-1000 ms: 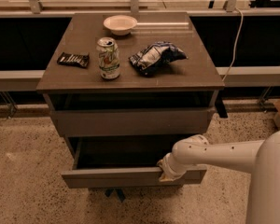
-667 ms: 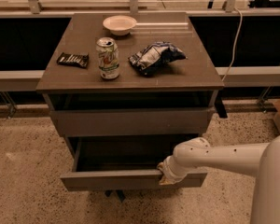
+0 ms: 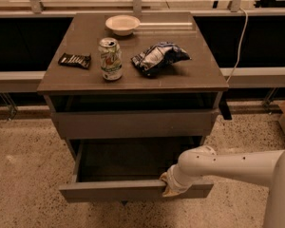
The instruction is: Open middle drawer
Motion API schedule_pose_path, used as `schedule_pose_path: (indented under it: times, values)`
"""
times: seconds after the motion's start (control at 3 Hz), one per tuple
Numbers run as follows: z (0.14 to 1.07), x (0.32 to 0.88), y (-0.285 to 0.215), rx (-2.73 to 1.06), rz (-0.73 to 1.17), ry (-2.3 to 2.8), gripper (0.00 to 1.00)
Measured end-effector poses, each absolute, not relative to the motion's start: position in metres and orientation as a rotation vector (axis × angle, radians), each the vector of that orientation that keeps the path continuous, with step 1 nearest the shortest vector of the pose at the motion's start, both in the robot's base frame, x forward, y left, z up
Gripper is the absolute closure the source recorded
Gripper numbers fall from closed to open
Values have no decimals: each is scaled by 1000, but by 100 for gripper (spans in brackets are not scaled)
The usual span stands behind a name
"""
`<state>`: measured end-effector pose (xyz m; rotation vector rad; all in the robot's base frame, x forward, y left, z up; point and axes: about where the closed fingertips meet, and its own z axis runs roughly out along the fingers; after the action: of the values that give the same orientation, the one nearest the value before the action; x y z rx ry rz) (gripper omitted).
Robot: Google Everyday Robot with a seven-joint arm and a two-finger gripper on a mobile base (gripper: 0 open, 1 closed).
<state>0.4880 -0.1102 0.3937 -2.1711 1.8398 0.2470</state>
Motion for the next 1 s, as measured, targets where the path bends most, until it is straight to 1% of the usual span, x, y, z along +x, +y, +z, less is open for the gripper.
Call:
schedule_pose_path:
  times: [0.33,0.67,1.0]
  values:
    - [397,488,-110,-2171,248,1840,100]
    - [390,453,-109,-2151,313,1848,98]
    - [395,450,-109,-2151,313,1848,76]
